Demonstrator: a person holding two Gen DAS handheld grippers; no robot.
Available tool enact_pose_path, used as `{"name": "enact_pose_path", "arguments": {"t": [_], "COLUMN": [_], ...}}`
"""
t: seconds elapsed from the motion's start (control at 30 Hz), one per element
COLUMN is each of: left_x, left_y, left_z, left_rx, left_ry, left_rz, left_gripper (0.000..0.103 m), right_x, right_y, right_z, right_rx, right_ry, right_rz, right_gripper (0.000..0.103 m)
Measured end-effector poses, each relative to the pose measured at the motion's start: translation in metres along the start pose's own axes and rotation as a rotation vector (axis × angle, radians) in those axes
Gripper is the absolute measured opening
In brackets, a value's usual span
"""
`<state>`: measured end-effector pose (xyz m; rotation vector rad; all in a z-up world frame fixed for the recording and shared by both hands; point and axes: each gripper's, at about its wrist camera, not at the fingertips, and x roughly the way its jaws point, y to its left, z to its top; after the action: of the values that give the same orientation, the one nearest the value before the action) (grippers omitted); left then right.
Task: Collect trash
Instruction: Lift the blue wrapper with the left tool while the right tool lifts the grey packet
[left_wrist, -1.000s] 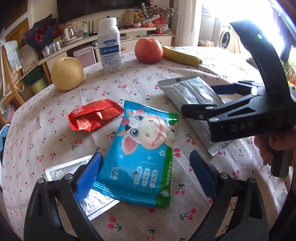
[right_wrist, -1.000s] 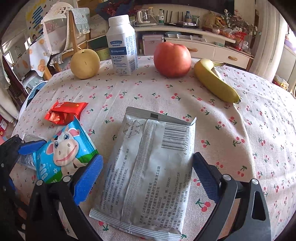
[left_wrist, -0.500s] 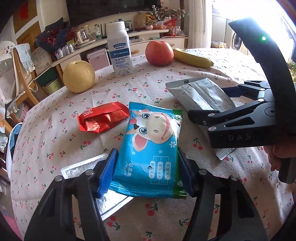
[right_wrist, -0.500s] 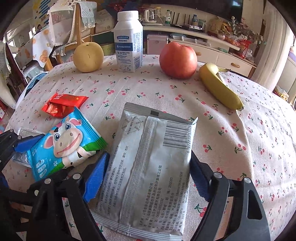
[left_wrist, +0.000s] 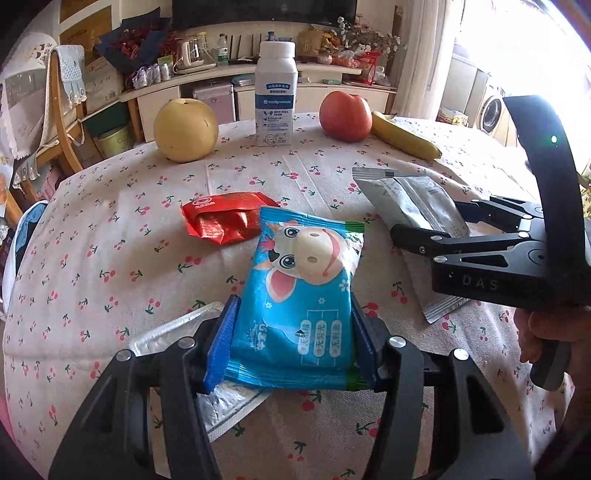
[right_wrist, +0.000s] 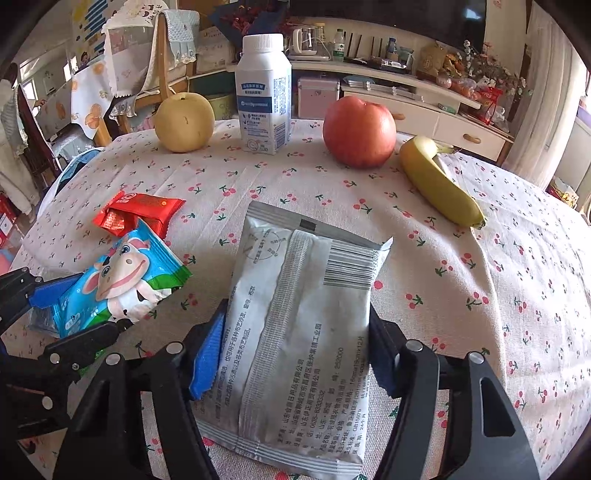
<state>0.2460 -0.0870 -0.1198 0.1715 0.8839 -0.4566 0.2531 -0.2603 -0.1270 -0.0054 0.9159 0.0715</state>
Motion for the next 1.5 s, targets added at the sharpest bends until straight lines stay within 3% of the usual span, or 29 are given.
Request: {"name": "enact_pose_path", "arguments": {"t": [0.37,0.87,1.1,1.5], "left_x": [-0.026,-0.085,-0.102,-0.136], "left_y": [0.022,0.060,0.072,0.084], "left_z": [-0.010,-0.037,-0.050,-0.079], "left_rx": [-0.083,-0.190,-0.240,-0.292], "left_ry": [-0.036,-0.128,-0.148,-0.184], "left_rz": [-0.025,0.035,0.049,0.086], "left_gripper": [0.057,0.057,0.057,0.057], "right_x": [-0.019,-0.058,-0.071,-0.080], "right_y": [0.022,0.072,0.084,0.111], "right_z": [0.005,0.005,-0.001,-0.032], "right_rx": [-0.019,-0.038,0.001,0.020], "right_ry": [-0.070,-0.145,-0.140,-0.083], "right_rz": [0.032,0.117,0.156,0.150], "right_gripper": [0.064,0.064,0.064,0.064]}}
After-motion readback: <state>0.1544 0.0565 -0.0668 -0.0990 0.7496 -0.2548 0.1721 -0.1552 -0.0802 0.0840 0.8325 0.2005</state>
